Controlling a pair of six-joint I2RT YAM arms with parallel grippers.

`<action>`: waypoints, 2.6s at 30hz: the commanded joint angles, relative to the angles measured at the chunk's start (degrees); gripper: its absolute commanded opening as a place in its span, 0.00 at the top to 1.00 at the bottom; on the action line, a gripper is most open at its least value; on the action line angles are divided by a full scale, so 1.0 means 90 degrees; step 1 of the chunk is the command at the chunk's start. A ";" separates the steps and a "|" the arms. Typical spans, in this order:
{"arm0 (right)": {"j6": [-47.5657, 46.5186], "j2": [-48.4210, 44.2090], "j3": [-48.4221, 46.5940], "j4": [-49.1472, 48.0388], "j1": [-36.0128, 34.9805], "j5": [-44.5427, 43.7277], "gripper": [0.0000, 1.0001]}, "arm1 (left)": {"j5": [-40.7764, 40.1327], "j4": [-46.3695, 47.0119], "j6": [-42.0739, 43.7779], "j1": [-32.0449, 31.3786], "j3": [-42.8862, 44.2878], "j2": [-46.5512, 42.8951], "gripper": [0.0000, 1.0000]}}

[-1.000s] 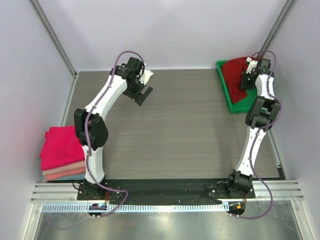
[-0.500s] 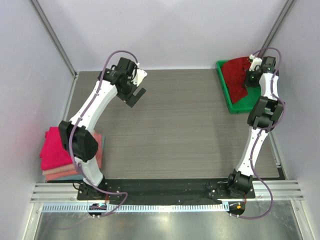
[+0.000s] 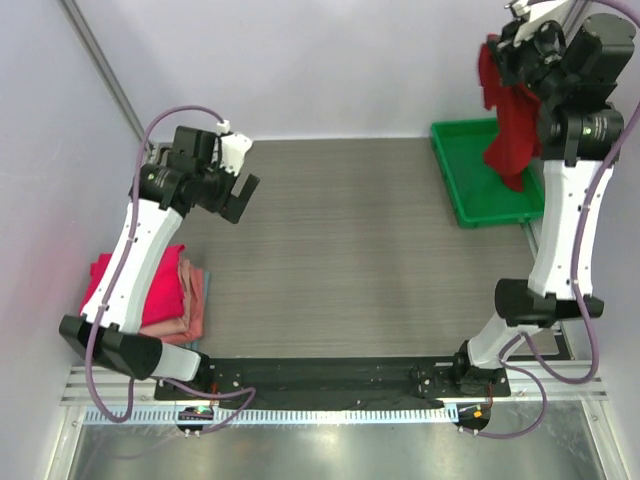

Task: Fold and stack the t-shirts
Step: Grab the tshirt from the pile, then move the tshirt to the center of the board, then flatten the tshirt out

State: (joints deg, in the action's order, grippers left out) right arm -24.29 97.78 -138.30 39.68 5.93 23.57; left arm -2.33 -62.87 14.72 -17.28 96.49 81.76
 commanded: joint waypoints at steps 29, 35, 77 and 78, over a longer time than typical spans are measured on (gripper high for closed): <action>0.1118 0.0191 0.2095 -0.0475 -0.1811 0.0134 0.98 | 0.2504 0.0491 -0.1157 0.1217 -0.2869 -0.2268 0.04; 0.0766 -0.0930 0.3265 -0.0025 -0.2241 0.0115 0.98 | 0.3245 0.0337 -0.1040 0.1207 -0.1799 -0.0377 0.15; 0.0258 -0.2721 0.6969 -0.0745 -0.2036 -0.1483 0.99 | 0.1782 0.0365 -0.0708 0.0093 0.3069 0.5489 1.00; 0.0190 -0.2362 0.6669 -0.0902 -0.2036 -0.1593 0.99 | 0.1792 0.0345 -0.0689 0.0094 0.3039 0.4810 1.00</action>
State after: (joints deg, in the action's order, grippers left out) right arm -22.20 72.01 -73.34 39.64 -12.62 14.90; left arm 12.91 -58.26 9.17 -18.13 124.36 138.82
